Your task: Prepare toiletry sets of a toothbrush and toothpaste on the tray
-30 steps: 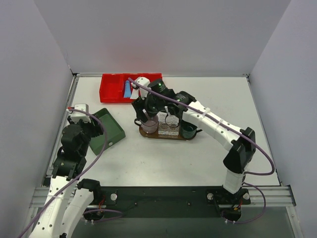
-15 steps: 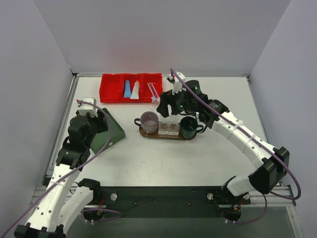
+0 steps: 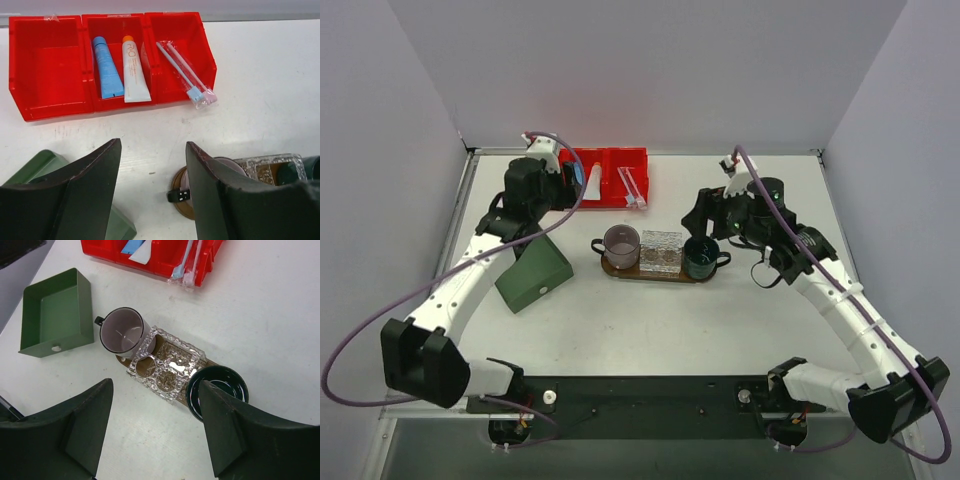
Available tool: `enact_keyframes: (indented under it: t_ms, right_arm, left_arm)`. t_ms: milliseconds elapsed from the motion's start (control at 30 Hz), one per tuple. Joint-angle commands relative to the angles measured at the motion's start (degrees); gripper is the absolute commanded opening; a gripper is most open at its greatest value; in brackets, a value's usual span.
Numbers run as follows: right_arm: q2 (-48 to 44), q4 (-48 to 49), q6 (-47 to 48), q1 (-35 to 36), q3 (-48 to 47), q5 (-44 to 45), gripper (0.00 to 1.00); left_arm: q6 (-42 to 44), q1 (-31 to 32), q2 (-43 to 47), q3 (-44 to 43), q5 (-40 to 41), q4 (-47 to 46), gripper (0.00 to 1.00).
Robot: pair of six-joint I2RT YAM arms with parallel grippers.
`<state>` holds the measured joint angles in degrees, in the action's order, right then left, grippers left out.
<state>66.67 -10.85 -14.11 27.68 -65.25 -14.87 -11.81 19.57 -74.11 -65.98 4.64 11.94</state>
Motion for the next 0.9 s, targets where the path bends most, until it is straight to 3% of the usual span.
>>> enact_keyframes:
  t_ms: [0, 67, 367, 867]
  right_arm:
    - [-4.88, -1.53, 0.31, -0.79, 1.0, -0.42, 0.64]
    - [-5.94, -1.8, 0.4, -1.14, 1.44, -0.68, 0.64]
    - [-8.84, -3.47, 1.8, -1.67, 2.67, -2.35, 0.63]
    - [-10.25, -5.14, 0.31, -1.67, 4.43, -2.35, 0.63]
  left_arm:
    - [-7.77, -3.04, -7.52, -5.21, -4.64, -3.86, 0.63]
    - [-8.84, -3.75, -10.25, -6.62, -6.66, -5.26, 0.54]
    - [-12.17, -4.89, -26.07, -13.21, -10.0, -4.56, 0.49]
    - [-12.01, -5.69, -35.31, -17.69, -5.44, -3.86, 0.43]
